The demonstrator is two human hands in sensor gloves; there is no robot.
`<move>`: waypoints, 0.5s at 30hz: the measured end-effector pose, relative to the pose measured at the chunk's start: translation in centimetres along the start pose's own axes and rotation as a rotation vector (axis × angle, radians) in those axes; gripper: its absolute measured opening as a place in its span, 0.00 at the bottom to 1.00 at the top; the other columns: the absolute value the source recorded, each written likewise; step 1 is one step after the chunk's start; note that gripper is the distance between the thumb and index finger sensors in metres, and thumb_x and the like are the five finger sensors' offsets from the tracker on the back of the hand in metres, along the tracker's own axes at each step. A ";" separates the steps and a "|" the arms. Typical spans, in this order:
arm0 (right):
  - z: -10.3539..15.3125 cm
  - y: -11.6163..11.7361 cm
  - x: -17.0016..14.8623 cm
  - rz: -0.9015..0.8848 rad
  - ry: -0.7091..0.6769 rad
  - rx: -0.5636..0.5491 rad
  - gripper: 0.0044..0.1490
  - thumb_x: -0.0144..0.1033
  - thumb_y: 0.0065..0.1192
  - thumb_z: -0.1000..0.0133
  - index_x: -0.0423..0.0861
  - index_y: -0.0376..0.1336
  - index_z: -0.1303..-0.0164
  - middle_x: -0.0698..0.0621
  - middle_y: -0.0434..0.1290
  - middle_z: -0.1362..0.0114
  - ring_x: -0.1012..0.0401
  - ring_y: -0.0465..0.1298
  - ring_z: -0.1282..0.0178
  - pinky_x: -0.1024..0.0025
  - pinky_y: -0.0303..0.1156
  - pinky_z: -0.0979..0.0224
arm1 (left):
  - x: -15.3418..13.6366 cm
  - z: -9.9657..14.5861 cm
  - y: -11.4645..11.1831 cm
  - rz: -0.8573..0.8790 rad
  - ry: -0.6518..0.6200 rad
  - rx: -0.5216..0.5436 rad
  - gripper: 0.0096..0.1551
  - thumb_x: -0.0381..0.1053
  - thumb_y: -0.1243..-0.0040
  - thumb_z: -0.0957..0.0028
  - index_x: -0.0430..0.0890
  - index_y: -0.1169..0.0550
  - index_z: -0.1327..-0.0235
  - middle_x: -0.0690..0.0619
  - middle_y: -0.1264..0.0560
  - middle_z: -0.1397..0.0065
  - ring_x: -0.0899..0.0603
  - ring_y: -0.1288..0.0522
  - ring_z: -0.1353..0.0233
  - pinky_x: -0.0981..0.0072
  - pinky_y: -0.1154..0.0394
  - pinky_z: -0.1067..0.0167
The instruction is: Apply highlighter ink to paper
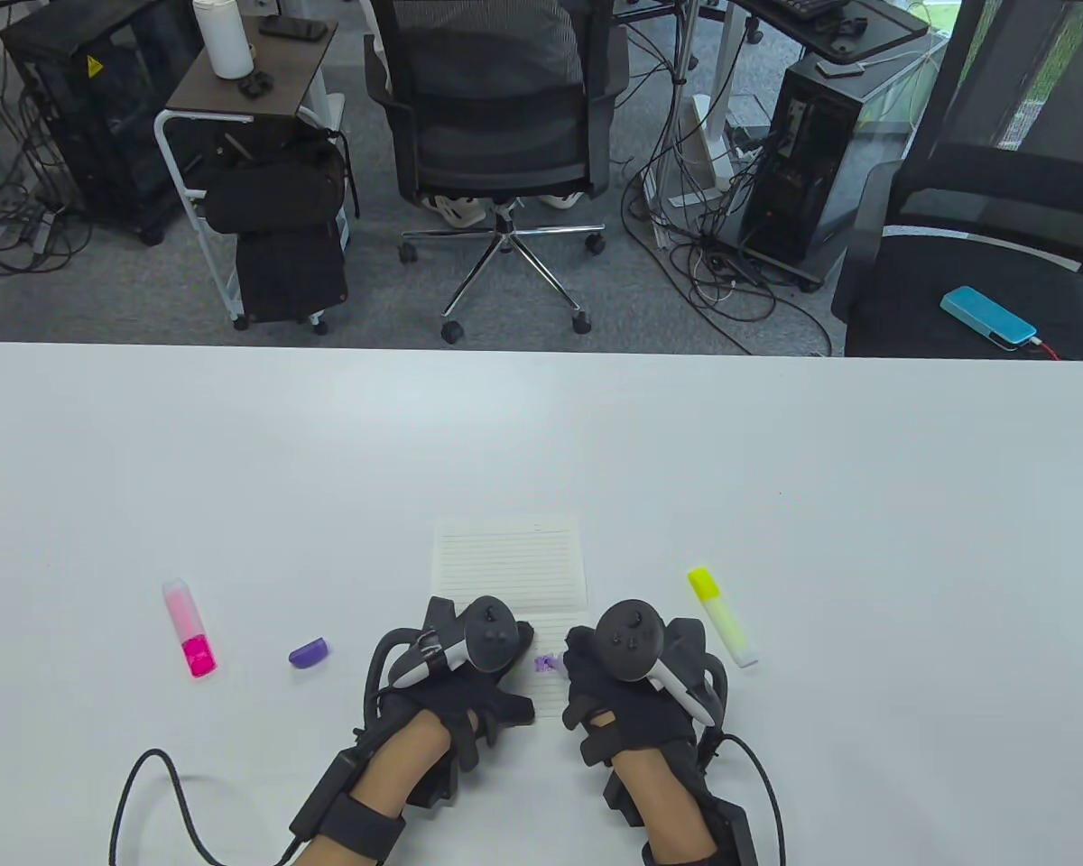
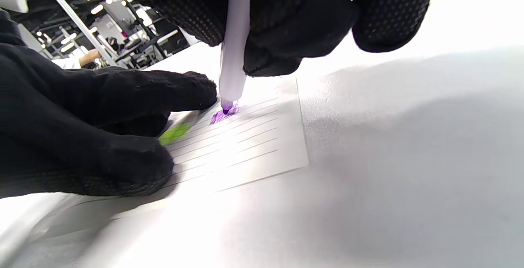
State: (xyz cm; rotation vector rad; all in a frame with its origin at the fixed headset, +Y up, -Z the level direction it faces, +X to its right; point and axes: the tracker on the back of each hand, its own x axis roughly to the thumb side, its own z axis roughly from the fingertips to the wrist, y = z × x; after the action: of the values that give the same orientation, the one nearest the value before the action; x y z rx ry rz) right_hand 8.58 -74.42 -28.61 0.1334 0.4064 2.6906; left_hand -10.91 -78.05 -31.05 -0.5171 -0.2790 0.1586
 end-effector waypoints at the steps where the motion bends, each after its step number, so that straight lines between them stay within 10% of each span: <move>1: 0.0 0.0 0.0 0.008 -0.002 -0.010 0.25 0.40 0.62 0.31 0.45 0.66 0.26 0.42 0.78 0.41 0.52 0.78 0.58 0.43 0.71 0.34 | 0.0 0.0 0.0 -0.001 0.000 -0.001 0.52 0.71 0.36 0.58 0.65 0.46 0.22 0.55 0.46 0.27 0.42 0.49 0.29 0.37 0.50 0.27; 15: -0.2 0.1 -0.2 -0.006 0.004 -0.021 0.25 0.40 0.61 0.31 0.45 0.66 0.25 0.42 0.78 0.40 0.52 0.78 0.58 0.43 0.71 0.33 | 0.0 0.0 0.0 -0.002 -0.001 -0.004 0.52 0.71 0.36 0.57 0.65 0.46 0.22 0.55 0.46 0.27 0.42 0.49 0.29 0.37 0.50 0.27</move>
State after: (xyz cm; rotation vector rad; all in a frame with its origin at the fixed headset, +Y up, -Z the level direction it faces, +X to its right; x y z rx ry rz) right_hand 8.66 -74.60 -28.77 0.1203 0.3788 2.6891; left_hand -10.90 -78.03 -31.08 -0.5203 -0.2807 0.1561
